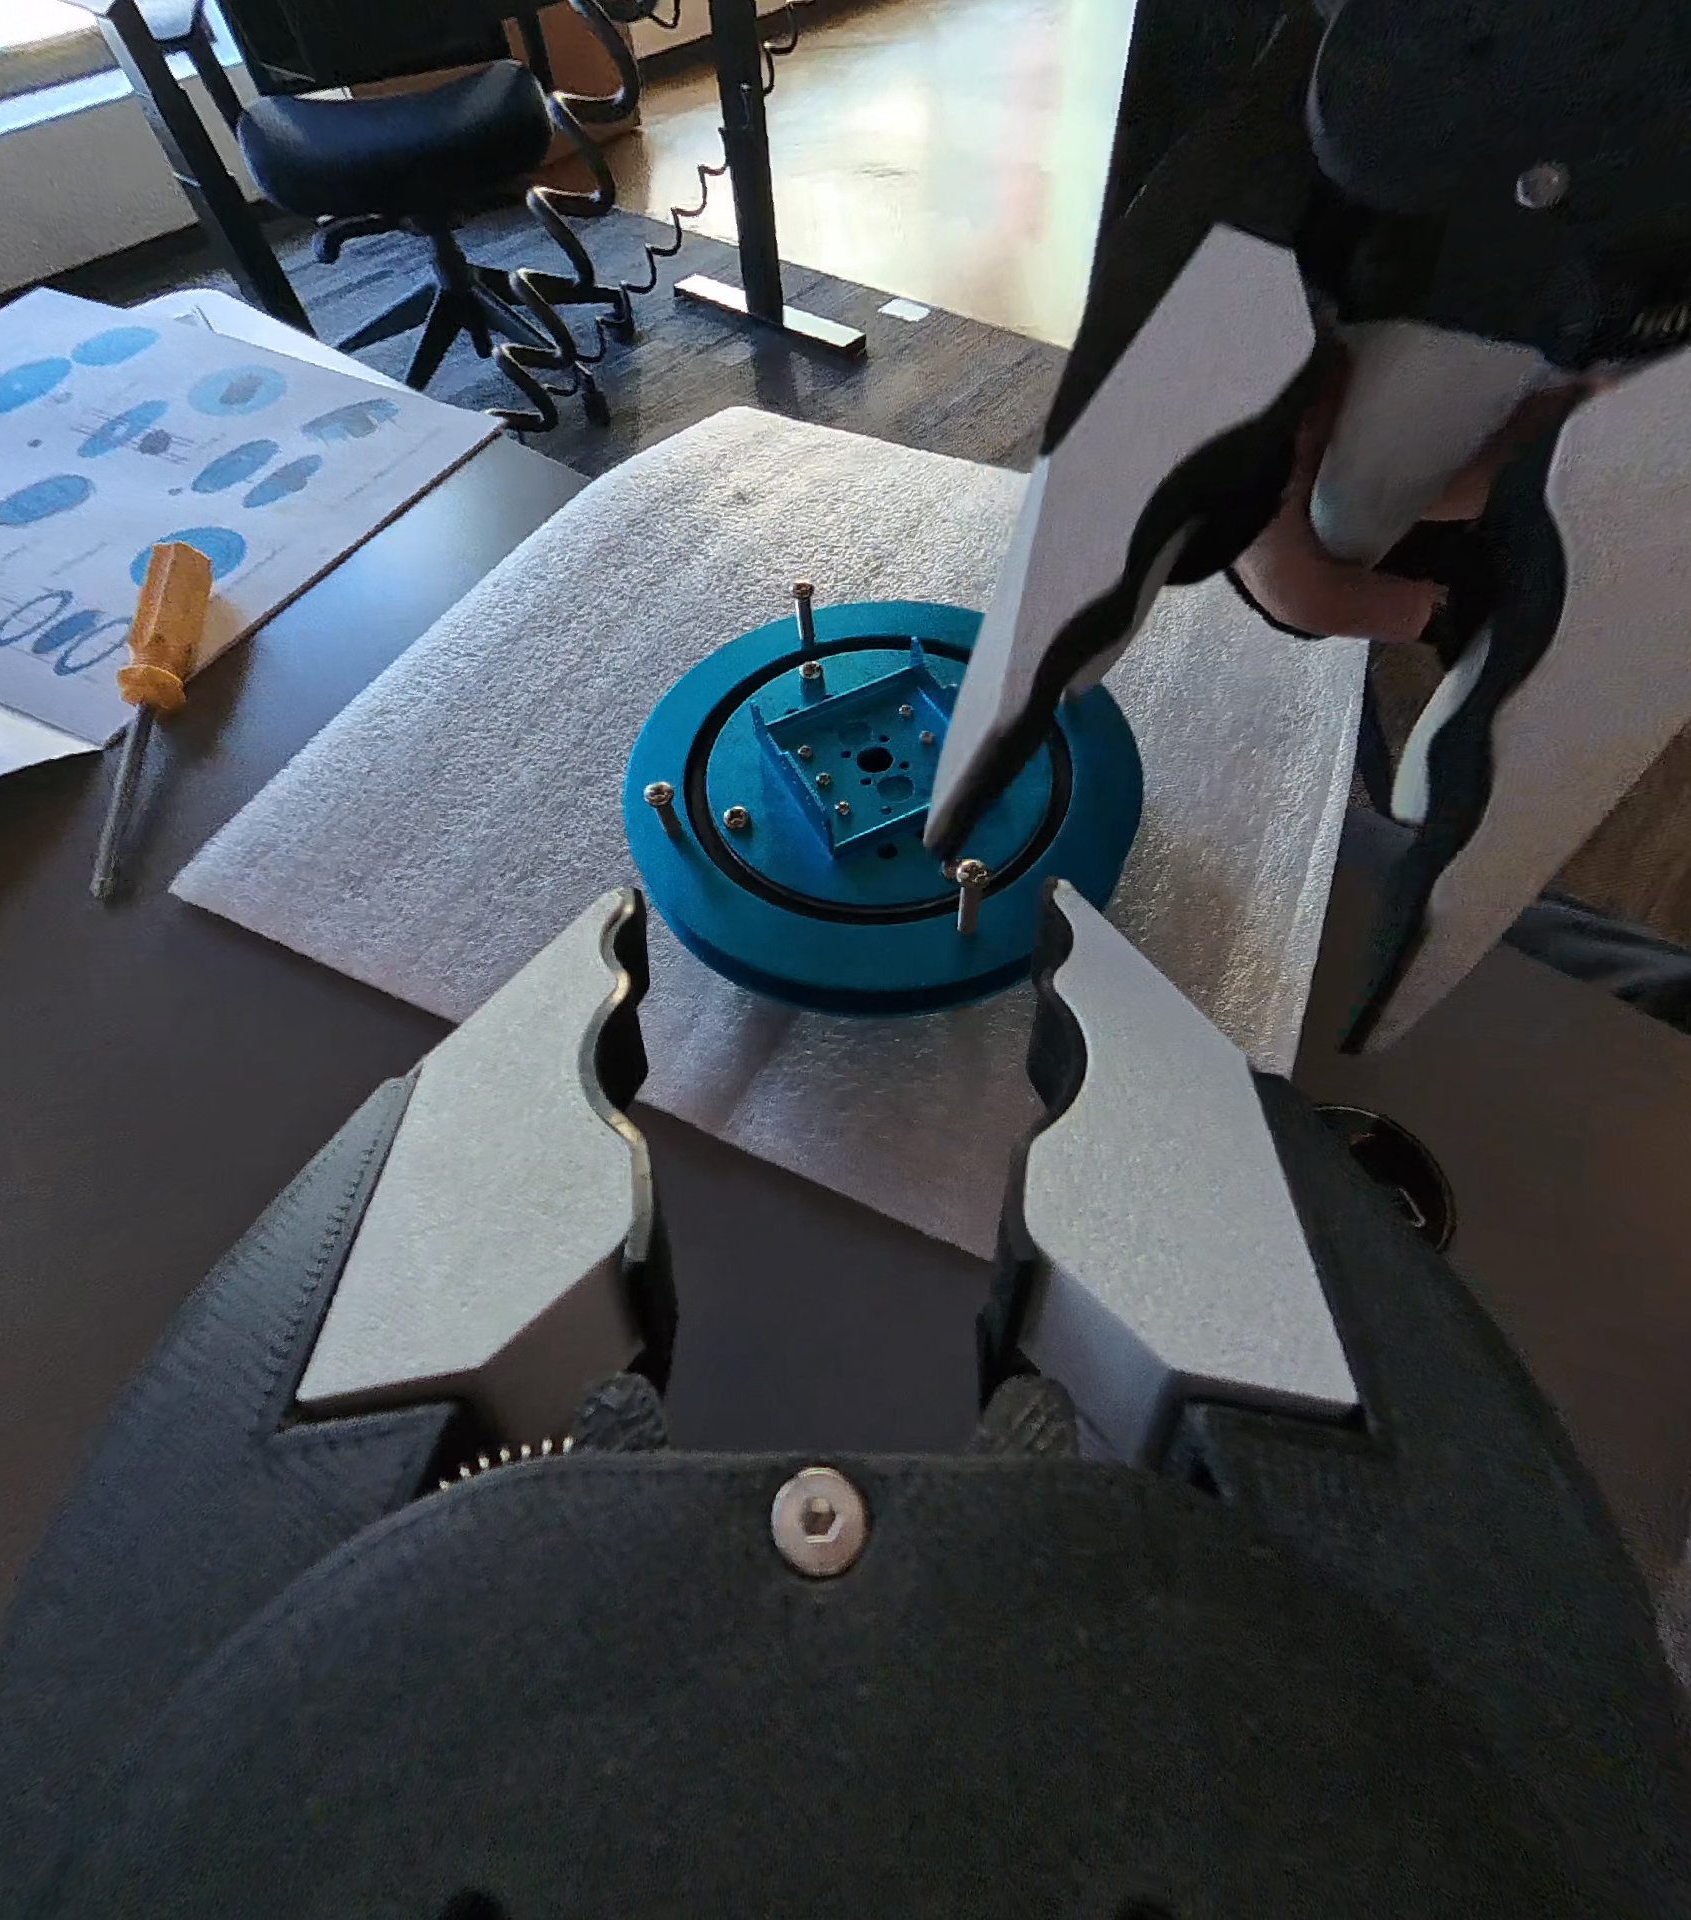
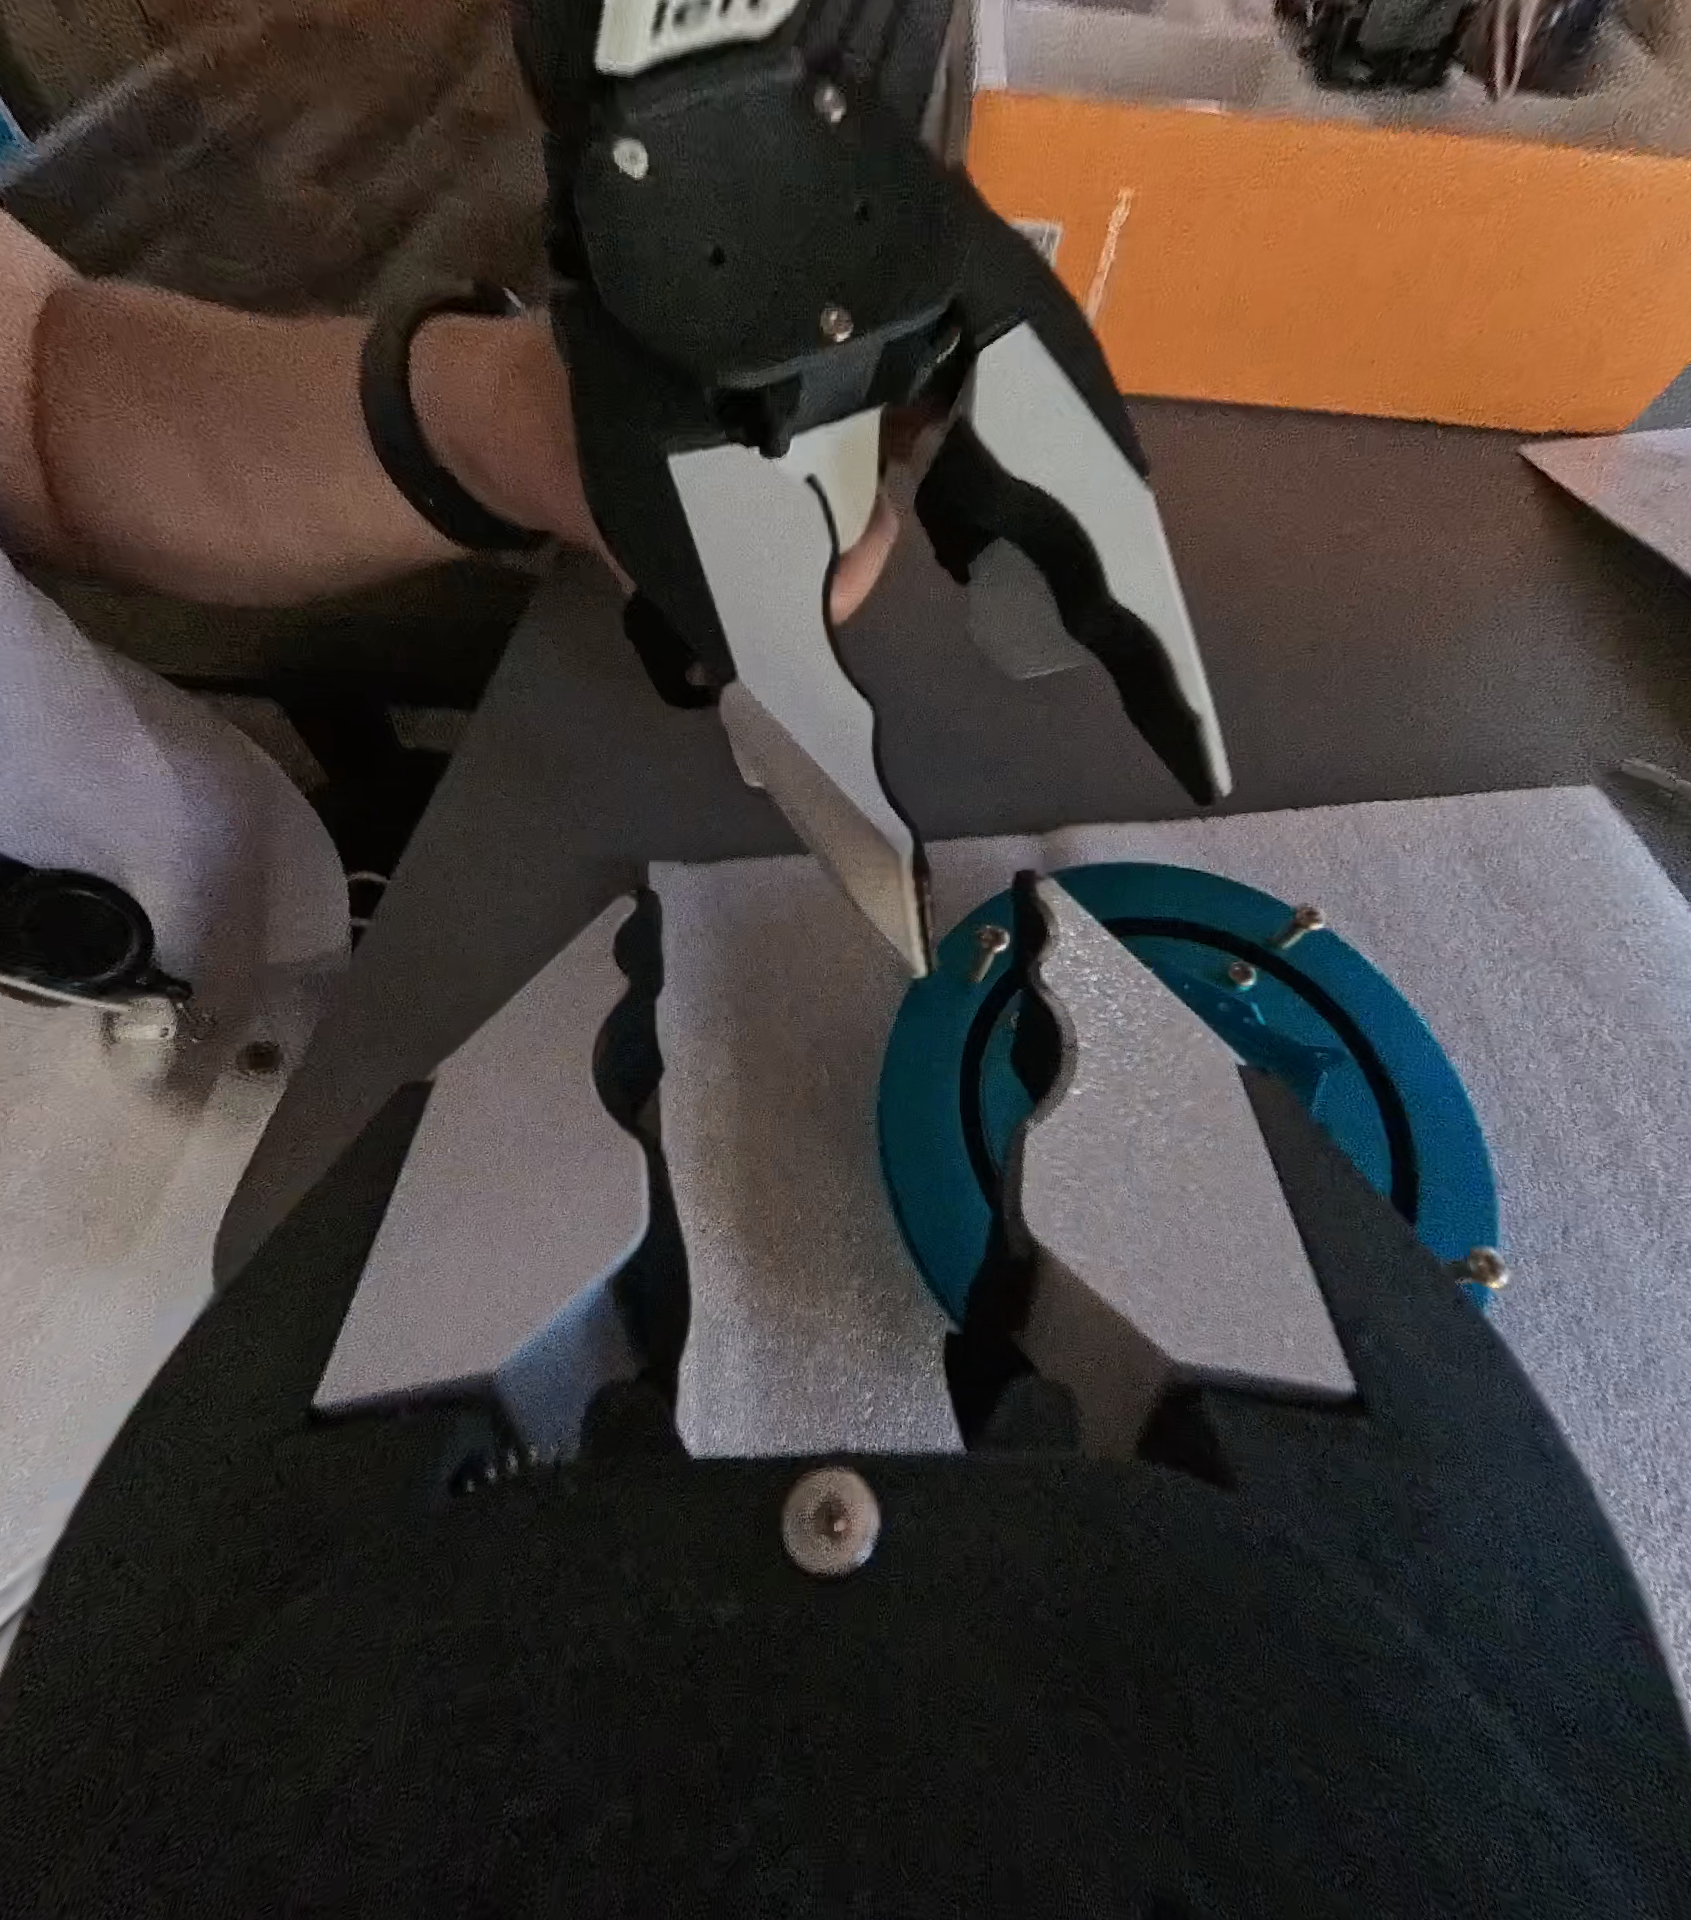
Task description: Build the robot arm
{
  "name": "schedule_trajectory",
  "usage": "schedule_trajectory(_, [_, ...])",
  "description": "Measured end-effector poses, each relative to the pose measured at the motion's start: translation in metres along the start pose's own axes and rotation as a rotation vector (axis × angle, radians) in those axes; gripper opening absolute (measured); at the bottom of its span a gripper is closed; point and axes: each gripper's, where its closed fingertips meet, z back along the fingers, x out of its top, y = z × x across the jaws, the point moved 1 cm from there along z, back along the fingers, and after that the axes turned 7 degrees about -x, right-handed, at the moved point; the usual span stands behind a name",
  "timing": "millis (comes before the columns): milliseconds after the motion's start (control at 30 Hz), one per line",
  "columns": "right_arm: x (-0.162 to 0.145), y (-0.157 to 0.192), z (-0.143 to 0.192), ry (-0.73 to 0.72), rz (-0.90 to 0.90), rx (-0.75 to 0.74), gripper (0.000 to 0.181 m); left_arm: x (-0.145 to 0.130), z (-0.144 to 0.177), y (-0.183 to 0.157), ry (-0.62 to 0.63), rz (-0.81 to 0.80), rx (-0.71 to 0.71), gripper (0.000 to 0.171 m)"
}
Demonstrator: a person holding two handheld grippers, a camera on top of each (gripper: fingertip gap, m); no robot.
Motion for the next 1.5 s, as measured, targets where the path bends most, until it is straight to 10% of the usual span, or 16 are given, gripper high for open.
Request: schedule_trajectory(1500, [-0.017,-0.002,0.006,0.047,-0.007,-0.091,0.064,-0.007,0.008,0.006,-0.002,0.052,-0.002,0.079])
